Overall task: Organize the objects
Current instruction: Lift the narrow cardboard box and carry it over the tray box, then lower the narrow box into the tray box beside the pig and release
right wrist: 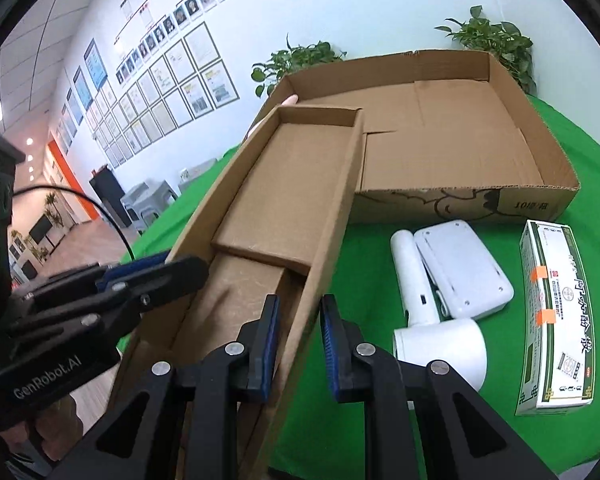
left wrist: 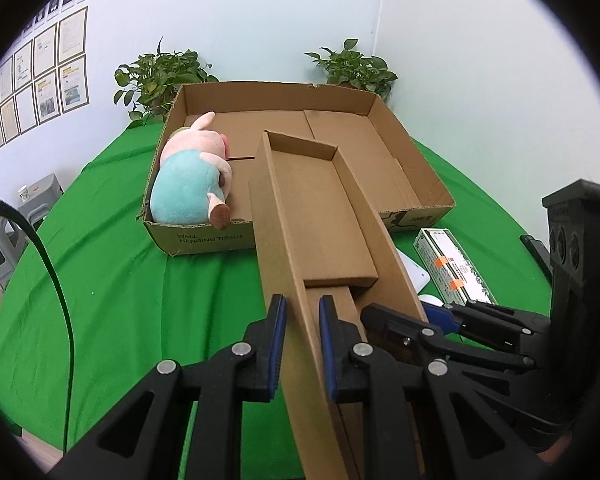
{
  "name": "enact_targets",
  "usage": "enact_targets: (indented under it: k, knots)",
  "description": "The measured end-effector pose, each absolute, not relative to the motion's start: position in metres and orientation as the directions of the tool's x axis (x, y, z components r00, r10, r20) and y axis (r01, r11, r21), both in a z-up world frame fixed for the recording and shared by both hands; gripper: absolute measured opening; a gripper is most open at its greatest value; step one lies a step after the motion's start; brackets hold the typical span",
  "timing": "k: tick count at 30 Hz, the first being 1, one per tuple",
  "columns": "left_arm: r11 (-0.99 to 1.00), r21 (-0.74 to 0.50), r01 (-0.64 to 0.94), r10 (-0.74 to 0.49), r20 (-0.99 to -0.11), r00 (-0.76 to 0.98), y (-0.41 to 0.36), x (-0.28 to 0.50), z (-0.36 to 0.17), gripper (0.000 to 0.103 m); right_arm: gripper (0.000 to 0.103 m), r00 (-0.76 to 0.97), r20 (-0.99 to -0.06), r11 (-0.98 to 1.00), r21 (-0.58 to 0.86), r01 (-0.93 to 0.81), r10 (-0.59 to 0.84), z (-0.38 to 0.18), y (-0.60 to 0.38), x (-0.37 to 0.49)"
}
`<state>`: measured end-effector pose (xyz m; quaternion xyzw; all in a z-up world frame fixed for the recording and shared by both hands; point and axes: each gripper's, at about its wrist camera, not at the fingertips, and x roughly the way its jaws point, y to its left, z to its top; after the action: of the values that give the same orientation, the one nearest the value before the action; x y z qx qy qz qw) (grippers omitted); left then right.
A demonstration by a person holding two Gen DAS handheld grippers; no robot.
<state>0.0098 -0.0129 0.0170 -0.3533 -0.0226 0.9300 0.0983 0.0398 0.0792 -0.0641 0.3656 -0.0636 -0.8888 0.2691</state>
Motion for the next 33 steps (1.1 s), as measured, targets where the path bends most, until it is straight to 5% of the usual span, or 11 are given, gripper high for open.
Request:
enact_targets:
  k: [16,23,33]
  knots:
    - [-0.966,-0.113,-0.234,0.258,-0.507,-0.822,-0.004,-0.064,0.066,0.016,0.016,-0.712,-0.546,-0.895,0.219,0.388,-0.442,-0.005,0.09,-0.014]
    - [-0.972,-0.116,-0.202,0.233,-0.5,-0.834,-0.009,-0.113,0.075,0.015,0.015,-0.753,-0.515,-0.91,0.181,0.373,-0.41,0.021,0.087,-0.06]
    - [-0.988,-0.089,-0.126,0.155,-0.55,-0.821,-0.02,-0.191,0.058,0.014,0.014,-0.68,-0.601,-0.9,0.176,0.4,-0.42,0.005,0.068,-0.182]
